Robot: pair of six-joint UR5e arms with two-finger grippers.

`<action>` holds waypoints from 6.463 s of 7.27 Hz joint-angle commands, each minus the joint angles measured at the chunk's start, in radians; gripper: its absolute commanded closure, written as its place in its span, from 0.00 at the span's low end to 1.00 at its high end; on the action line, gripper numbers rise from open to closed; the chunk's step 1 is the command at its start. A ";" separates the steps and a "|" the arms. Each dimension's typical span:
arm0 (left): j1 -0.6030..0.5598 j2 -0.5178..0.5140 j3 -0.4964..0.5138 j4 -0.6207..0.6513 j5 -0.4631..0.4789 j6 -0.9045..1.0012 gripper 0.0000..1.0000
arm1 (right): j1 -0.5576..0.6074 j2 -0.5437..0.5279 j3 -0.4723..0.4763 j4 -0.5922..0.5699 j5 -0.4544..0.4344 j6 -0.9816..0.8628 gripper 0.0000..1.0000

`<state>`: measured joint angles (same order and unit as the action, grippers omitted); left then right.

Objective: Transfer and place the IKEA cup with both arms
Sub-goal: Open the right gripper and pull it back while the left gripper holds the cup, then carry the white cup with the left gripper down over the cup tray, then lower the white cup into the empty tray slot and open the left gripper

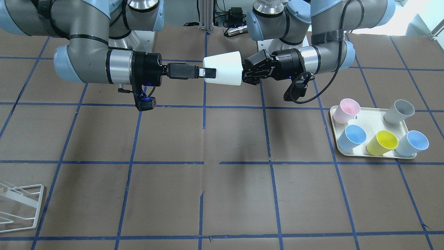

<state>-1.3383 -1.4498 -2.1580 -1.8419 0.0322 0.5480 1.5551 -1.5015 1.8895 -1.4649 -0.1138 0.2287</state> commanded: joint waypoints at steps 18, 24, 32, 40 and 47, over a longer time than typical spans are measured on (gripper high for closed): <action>0.443 0.055 0.168 0.260 1.495 0.095 1.00 | 0.001 -0.220 -0.162 -0.141 -1.437 0.044 0.00; 0.752 -0.107 0.188 0.568 1.543 0.631 1.00 | 0.002 -0.223 -0.116 -0.170 -1.433 -0.123 0.00; 0.794 -0.290 0.176 0.667 1.500 0.662 1.00 | -0.001 -0.235 -0.121 -0.172 -1.439 -0.172 0.00; 0.774 -0.317 0.165 0.707 1.502 0.648 1.00 | 0.000 -0.233 -0.121 -0.172 -1.440 -0.163 0.00; 0.771 -0.347 0.165 0.754 1.499 0.661 0.24 | 0.000 -0.233 -0.121 -0.175 -1.440 -0.169 0.00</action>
<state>-0.5639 -1.7950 -1.9924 -1.0859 1.5360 1.2060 1.5554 -1.7349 1.7690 -1.6400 -1.5530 0.0612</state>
